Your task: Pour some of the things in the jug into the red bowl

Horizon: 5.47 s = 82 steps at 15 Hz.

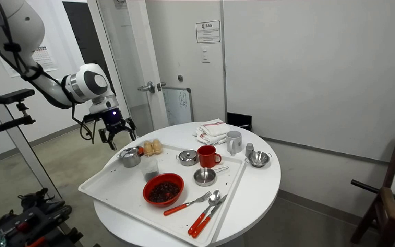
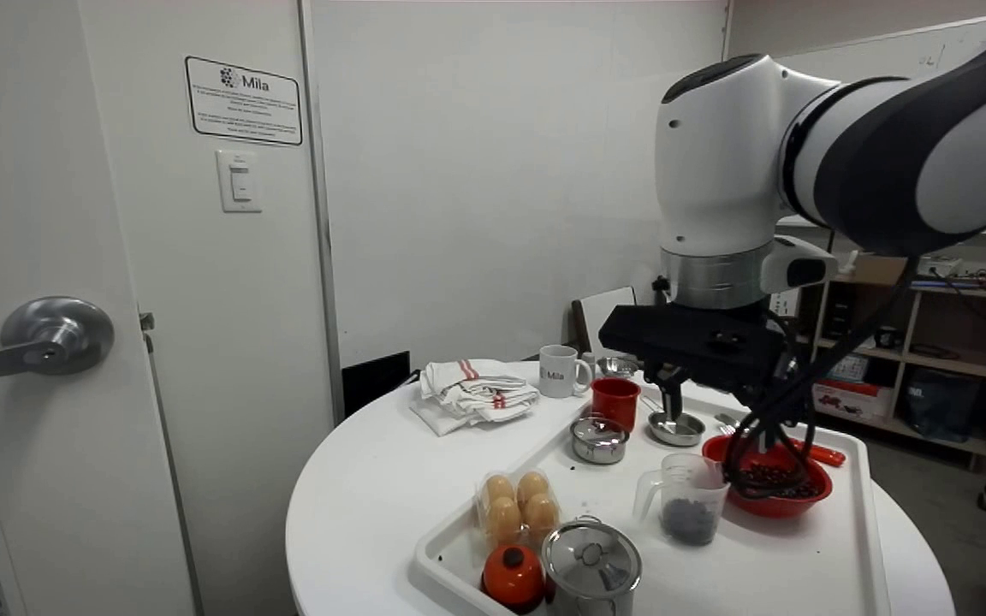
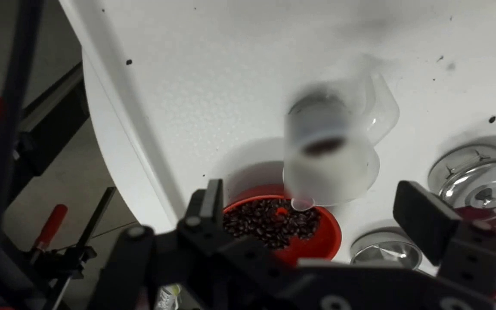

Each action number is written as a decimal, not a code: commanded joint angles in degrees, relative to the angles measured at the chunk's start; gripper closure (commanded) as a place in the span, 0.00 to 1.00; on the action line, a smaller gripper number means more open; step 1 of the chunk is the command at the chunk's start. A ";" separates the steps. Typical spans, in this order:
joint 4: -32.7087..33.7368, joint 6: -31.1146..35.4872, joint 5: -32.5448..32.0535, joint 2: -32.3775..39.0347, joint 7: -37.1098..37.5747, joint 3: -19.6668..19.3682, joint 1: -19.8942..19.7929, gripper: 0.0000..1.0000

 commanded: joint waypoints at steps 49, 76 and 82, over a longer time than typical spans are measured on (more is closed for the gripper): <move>40.77 -27.83 9.07 32.69 10.25 -7.52 3.81 0.89; -11.58 -0.45 21.28 -10.26 -40.31 -0.28 -12.94 0.89; -16.03 -1.72 38.31 -16.44 -56.84 -1.82 -17.93 0.89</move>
